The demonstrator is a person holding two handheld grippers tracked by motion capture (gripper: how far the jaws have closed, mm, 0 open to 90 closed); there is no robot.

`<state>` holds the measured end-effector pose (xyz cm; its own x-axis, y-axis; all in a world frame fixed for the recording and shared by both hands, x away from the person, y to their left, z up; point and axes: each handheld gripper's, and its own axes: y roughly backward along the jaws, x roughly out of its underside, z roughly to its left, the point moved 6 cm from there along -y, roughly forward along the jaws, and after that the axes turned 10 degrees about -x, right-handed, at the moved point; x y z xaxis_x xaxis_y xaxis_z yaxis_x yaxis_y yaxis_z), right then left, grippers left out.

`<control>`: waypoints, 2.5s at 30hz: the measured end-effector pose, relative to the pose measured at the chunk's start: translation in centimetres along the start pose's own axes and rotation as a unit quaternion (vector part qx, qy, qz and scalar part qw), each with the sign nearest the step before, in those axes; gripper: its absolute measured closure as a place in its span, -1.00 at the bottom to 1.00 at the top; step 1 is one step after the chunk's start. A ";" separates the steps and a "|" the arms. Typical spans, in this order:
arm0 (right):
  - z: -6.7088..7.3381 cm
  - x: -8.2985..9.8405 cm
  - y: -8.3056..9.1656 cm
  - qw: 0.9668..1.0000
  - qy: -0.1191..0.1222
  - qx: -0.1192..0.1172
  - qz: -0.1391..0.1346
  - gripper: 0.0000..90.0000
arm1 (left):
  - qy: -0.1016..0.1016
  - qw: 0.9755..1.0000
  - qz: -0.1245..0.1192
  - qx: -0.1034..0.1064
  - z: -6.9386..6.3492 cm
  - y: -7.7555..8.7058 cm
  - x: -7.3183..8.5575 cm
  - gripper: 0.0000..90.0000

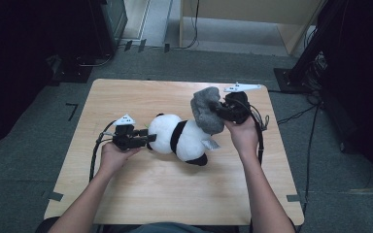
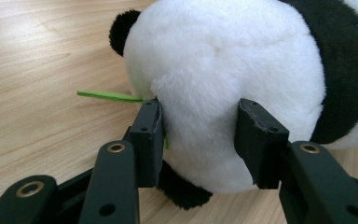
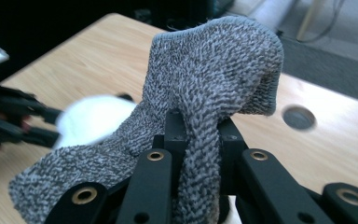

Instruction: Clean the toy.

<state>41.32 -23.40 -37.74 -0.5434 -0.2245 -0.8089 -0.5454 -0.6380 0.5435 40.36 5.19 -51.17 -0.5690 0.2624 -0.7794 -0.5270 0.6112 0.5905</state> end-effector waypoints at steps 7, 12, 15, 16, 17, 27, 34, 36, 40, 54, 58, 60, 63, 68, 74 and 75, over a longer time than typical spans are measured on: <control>3.3 -2.5 -3.1 0.999 0.028 -0.036 0.001 0.79 | 0.005 1.000 -0.002 0.004 0.0 0.0 0.0 0.22; 5.3 -3.1 -6.1 0.998 0.032 -0.061 0.002 0.79 | 0.003 1.000 -0.002 0.003 0.0 0.0 0.0 0.22; 6.4 -3.2 -8.0 0.997 0.029 -0.076 0.009 0.79 | 0.000 1.000 -0.002 0.002 0.1 0.0 0.0 0.22; 6.8 -3.1 -8.8 0.996 0.029 -0.081 0.013 0.79 | -0.001 1.000 -0.002 0.002 0.1 0.0 0.0 0.22; 7.2 -3.0 -9.3 0.996 0.026 -0.084 0.018 0.79 | 0.000 1.000 -0.002 0.002 0.1 0.0 0.0 0.22; 8.3 -0.9 -13.2 0.992 0.032 -0.091 0.077 0.79 | -0.003 1.000 -0.002 0.001 0.1 -0.1 0.0 0.22; 6.1 0.6 -11.1 0.994 0.011 -0.077 0.076 0.79 | -0.002 1.000 -0.002 0.000 0.1 -0.1 -0.1 0.23; 5.5 0.9 -10.2 0.995 0.013 -0.072 0.074 0.79 | -0.002 1.000 -0.002 0.000 0.1 -0.1 -0.1 0.23; 4.4 1.4 -8.2 0.996 0.009 -0.061 0.067 0.78 | -0.002 1.000 -0.002 0.000 0.1 -0.1 -0.1 0.23; 2.3 3.6 -2.3 0.998 -0.003 -0.036 0.049 0.80 | 0.002 1.000 -0.006 0.005 0.0 -0.1 -0.1 0.21; 1.9 4.6 -3.0 0.998 -0.008 -0.031 0.045 0.81 | 0.017 1.000 -0.005 0.026 0.3 -0.2 -0.1 -0.02; 1.6 4.6 -3.2 0.999 -0.009 -0.033 0.038 0.81 | 0.020 0.999 0.003 0.044 0.3 -0.4 0.1 -0.14; 1.4 4.6 -3.5 0.999 -0.006 -0.035 0.038 0.81 | -0.002 0.999 -0.001 0.053 0.1 -0.5 0.2 -0.20; 0.7 4.9 -3.9 0.999 -0.004 -0.022 0.040 0.83 | -0.051 0.997 -0.005 0.060 -0.8 -1.3 0.7 -0.47; 0.0 5.5 -4.4 0.999 -0.013 -0.023 0.034 0.83 | -0.041 0.997 -0.007 0.061 -1.2 -2.7 0.7 -0.71; 0.0 5.5 -4.5 0.999 -0.014 -0.027 0.032 0.83 | -0.041 0.997 -0.010 0.058 -1.2 -2.8 0.6 -0.72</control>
<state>40.78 -21.82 -44.67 -0.5948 -0.2458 -0.7654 -0.4742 -0.6615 0.5810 40.74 2.70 -53.01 -0.5028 0.3060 -0.8084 -0.4588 0.6982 0.5496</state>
